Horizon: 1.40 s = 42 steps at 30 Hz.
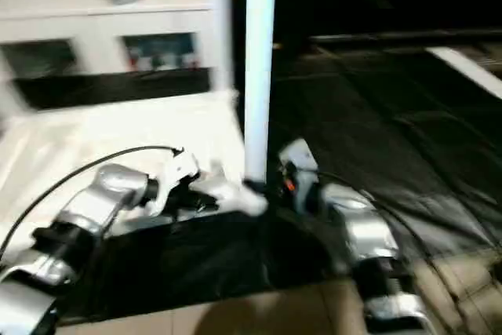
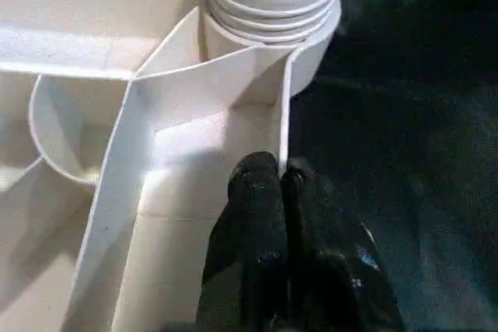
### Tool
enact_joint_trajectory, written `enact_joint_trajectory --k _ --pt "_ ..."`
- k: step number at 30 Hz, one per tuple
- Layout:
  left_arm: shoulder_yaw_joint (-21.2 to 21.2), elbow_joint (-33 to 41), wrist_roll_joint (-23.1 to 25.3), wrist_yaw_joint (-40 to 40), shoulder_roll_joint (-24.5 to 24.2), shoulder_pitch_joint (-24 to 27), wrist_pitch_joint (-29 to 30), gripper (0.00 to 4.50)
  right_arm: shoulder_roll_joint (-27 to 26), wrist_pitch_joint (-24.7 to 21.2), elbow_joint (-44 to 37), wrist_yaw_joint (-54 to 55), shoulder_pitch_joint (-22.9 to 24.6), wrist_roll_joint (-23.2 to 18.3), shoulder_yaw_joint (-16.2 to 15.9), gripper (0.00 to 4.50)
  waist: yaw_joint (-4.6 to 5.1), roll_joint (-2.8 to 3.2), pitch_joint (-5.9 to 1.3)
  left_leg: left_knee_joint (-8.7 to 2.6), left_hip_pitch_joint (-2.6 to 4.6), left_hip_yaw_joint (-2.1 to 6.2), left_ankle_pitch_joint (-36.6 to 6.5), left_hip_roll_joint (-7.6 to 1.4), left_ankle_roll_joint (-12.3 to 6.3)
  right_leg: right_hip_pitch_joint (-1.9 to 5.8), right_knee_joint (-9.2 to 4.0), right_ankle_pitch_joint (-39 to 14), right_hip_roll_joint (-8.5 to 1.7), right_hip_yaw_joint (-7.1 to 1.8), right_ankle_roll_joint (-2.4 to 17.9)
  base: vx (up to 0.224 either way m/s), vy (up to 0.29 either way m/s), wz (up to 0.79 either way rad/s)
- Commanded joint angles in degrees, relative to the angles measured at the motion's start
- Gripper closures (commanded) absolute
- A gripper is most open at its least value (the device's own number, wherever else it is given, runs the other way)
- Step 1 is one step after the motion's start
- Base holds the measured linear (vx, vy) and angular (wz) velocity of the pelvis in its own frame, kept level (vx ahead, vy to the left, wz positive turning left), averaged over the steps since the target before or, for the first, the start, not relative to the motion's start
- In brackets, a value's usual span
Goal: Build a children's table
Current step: Rotate leg to tighten
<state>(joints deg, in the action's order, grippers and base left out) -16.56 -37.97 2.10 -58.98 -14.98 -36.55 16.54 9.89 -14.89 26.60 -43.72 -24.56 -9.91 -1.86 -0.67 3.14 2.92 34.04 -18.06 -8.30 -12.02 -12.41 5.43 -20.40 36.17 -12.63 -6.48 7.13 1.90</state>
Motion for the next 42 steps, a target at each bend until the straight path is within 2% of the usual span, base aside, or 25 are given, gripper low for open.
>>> enact_joint_trajectory --k 1,2,3,4,5,6,7,9,10,11,13,14,15,16,17,18,19,23,26,29,30,31,36,40,42 --pt "1.2 1.2 -2.1 7.3 6.8 -3.5 1.4 4.50 -8.7 -5.2 4.8 9.4 -2.7 -0.1 -3.0 2.56 -1.19 -2.91 -0.83 4.39 6.51 -1.32 -25.6 4.59 1.78 -7.17 -14.41 -58.8 -2.59 -0.37 -5.0 0.045 -0.076 0.11" --pt "1.2 1.2 -2.1 7.3 6.8 -3.5 1.4 4.50 -8.7 -5.2 4.8 9.4 -2.7 -0.1 -3.0 2.56 -1.19 -2.91 -0.83 4.39 6.51 -1.32 -25.6 4.59 1.78 -7.17 -14.41 -58.8 -2.59 -0.37 -5.0 0.000 0.000 0.00" --pt "2.4 0.7 -1.5 11.5 8.4 -4.3 2.4 4.50 -11.1 -5.3 5.8 14.4 -4.0 0.0 -1.9 2.56 -0.16 -2.11 -1.77 2.44 -1.99 0.97 -13.0 2.95 -0.19 1.38 -10.91 -59.1 -6.94 0.40 -5.8 0.055 -0.007 -0.40" --pt "2.9 0.5 -0.9 13.9 9.3 -4.7 2.7 4.50 -12.4 -4.8 6.8 17.3 -5.0 0.4 -1.3 2.56 0.51 -0.48 -1.85 -2.25 -3.49 2.76 -21.9 0.73 0.86 2.21 -8.67 -45.3 -4.61 1.61 -5.1 0.062 0.098 -0.63" --pt "3.1 0.4 -0.6 14.5 9.5 -4.8 2.9 4.50 -12.8 -4.8 7.0 18.3 -5.3 0.5 -1.0 2.56 0.68 1.23 -3.07 -2.96 -3.99 3.74 -24.0 0.47 1.36 3.41 -7.33 -36.6 -3.96 1.73 -3.7 0.062 0.098 -0.63" --pt "3.2 0.4 -0.5 15.0 9.6 -4.9 3.0 4.50 -13.1 -5.0 7.2 19.2 -5.6 0.6 -0.6 2.56 0.60 1.71 -3.08 -3.69 -2.85 3.88 -26.7 -0.09 0.70 2.55 -7.34 -24.8 -3.55 0.85 -0.3 0.059 0.082 -0.18" --pt "3.3 0.3 -0.4 15.3 9.7 -5.0 3.1 4.50 -13.4 -5.2 7.5 19.9 -5.8 0.4 -0.2 2.56 0.71 1.42 -3.46 -3.70 -2.23 3.24 -22.4 0.50 -0.19 2.16 -7.71 -18.2 -3.47 0.45 3.5 0.000 0.000 0.00" --pt "3.4 0.2 -0.3 15.3 9.5 -5.0 3.1 4.50 -13.5 -5.1 7.5 19.5 -6.1 -0.3 0.5 2.56 0.95 0.69 -3.25 -3.94 -3.07 2.73 -17.9 0.74 -1.26 2.54 -7.68 -16.7 -3.16 0.25 5.1 0.000 0.000 0.00" --pt "3.4 0.3 -0.3 15.3 9.4 -4.9 3.2 4.50 -13.6 -5.1 7.1 19.6 -6.1 -0.3 1.1 2.00 0.99 0.52 -2.87 -4.05 -2.72 2.27 -18.0 0.76 -1.90 1.87 -8.09 -20.4 -2.97 -0.05 5.4 0.000 0.000 0.00" --pt "3.3 0.5 -0.2 14.9 9.0 -4.8 3.1 4.50 -13.3 -4.9 6.5 18.9 -5.9 0.1 1.1 1.86 1.13 0.61 -2.83 -3.93 -2.15 1.99 -20.0 0.85 -1.99 1.33 -8.46 -24.4 -3.05 -0.24 5.2 0.000 0.000 0.00" --pt "3.2 0.7 -0.1 14.6 8.7 -4.6 3.0 4.50 -13.2 -4.7 6.0 18.4 -5.7 0.5 1.0 1.79 1.15 0.64 -3.08 -4.04 -2.35 2.00 -19.4 0.69 -2.20 1.46 -8.29 -23.8 -3.22 -0.56 5.5 0.025 -0.008 0.01" --pt "3.3 0.8 -0.1 14.4 8.3 -4.4 3.1 4.50 -12.7 -4.6 5.4 17.9 -5.3 0.7 0.8 1.67 0.81 0.43 -3.59 -4.10 -2.99 1.93 -13.8 0.53 -2.92 1.91 -7.46 -17.5 -3.14 -1.05 6.8 0.051 -0.015 0.03" --pt "3.3 0.8 0.1 13.8 7.7 -4.2 2.9 4.50 -11.9 -4.6 4.7 17.2 -4.8 0.7 0.7 1.57 0.69 0.35 -3.66 -4.09 -3.01 1.81 -12.1 0.48 -3.41 1.87 -7.23 -15.7 -3.03 -1.18 7.3 0.052 -0.024 0.03" --pt "3.2 0.8 0.3 13.5 7.1 -4.1 2.9 4.50 -10.9 -4.3 4.0 16.3 -4.1 0.9 0.4 1.50 0.56 0.20 -3.55 -4.12 -2.71 1.37 -11.6 0.40 -4.17 1.41 -7.18 -14.5 -2.91 -1.42 8.5 0.055 -0.020 0.02" --pt "3.1 0.7 0.6 13.2 6.5 -4.0 2.8 4.50 -9.9 -3.9 3.2 15.4 -3.5 1.0 0.1 1.43 0.54 0.41 -3.72 -4.14 -2.99 1.35 -11.0 0.39 -4.40 1.79 -6.86 -13.5 -2.95 -1.44 9.0 0.055 -0.020 0.02" --pt "2.6 0.5 1.0 12.4 5.5 -3.8 2.4 4.50 -8.3 -3.7 2.0 14.1 -2.4 1.0 0.0 1.22 0.13 0.20 -4.02 -3.94 -2.84 1.03 -8.2 0.39 -5.01 1.82 -6.67 -10.3 -2.81 -1.57 9.6 0.060 -0.013 0.00" --pt "2.6 0.5 1.0 11.5 4.8 -3.7 2.2 4.50 -6.9 -3.6 0.8 11.9 -1.5 0.7 -0.2 1.22 -0.32 0.35 -4.17 -3.75 -2.80 0.95 -4.3 0.34 -6.18 1.88 -6.01 -5.4 -2.75 -1.67 11.0 0.054 -0.009 0.01" --pt "2.1 0.2 1.1 8.9 3.1 -3.4 0.7 4.50 -3.9 -3.6 -1.2 7.8 -0.1 0.3 -0.4 0.88 -0.83 0.42 -4.22 -3.55 -2.90 0.63 -2.2 0.30 -7.81 2.12 -5.81 -3.5 -2.78 -1.66 11.8 0.014 -0.002 0.00" --pt "1.3 0.0 1.2 5.4 1.3 -2.9 -1.5 4.50 -0.9 -3.8 -3.0 4.0 1.1 -0.8 0.2 0.69 -1.18 0.56 -4.14 -3.61 -2.74 0.45 -3.7 0.21 -7.32 2.00 -6.20 -6.1 -2.71 -1.77 11.2 0.000 0.000 0.00" --pt "-0.6 -0.2 1.4 -0.9 -1.7 -1.9 -5.9 4.50 5.1 -3.0 -6.7 -4.8 3.3 -2.8 0.1 0.45 -1.74 0.73 -4.17 -3.58 -2.62 0.35 -4.1 0.03 -7.43 1.83 -6.04 -5.7 -2.57 -1.92 11.2 0.000 0.000 0.00" --pt "-0.6 -0.2 1.4 -0.9 -1.7 -1.9 -5.9 4.50 5.1 -3.0 -6.7 -4.8 3.3 -2.8 0.1 0.45 -1.87 0.77 -4.21 -3.59 -2.54 0.38 -4.2 -0.06 -7.44 1.73 -6.06 -5.5 -2.61 -1.91 11.3 0.000 0.000 0.00" --pt "-2.1 -0.1 1.1 -6.2 -3.6 -1.3 -8.7 4.50 9.2 -2.7 -8.6 -11.8 4.3 -4.8 0.2 0.26 -2.08 0.38 -4.33 -3.51 -2.58 0.32 -4.0 -0.05 -7.74 1.80 -5.97 -4.6 -2.61 -1.89 11.8 0.000 0.000 0.00" --pt "-3.5 -0.5 0.6 -12.5 -5.6 -1.2 -12.5 4.50 14.1 -2.1 -9.2 -20.6 4.1 -5.9 -0.9 0.03 -3.24 0.46 -4.56 -2.87 -2.72 0.10 -0.4 -0.28 -10.06 1.50 -5.20 -0.6 -2.62 -1.87 13.4 0.000 0.000 0.00" --pt "-5.1 -0.4 -0.5 -19.1 -6.8 -1.4 -14.2 4.50 17.2 0.2 -8.9 -28.3 2.1 -6.3 -3.2 0.03 -4.33 0.48 -4.67 -2.80 -2.56 0.03 -0.4 -0.47 -9.84 1.32 -5.10 -2.1 -2.71 -1.84 13.7 0.000 0.000 0.00" --pt "-6.1 -0.5 -0.3 -21.2 -7.1 -1.3 -15.3 4.50 18.0 1.1 -8.4 -31.7 1.3 -6.7 -4.2 0.03 -4.66 0.02 -4.69 -2.83 -2.50 -0.02 -0.2 -0.55 -9.84 1.23 -4.94 -1.8 -2.65 -1.94 13.9 0.000 0.000 0.00"
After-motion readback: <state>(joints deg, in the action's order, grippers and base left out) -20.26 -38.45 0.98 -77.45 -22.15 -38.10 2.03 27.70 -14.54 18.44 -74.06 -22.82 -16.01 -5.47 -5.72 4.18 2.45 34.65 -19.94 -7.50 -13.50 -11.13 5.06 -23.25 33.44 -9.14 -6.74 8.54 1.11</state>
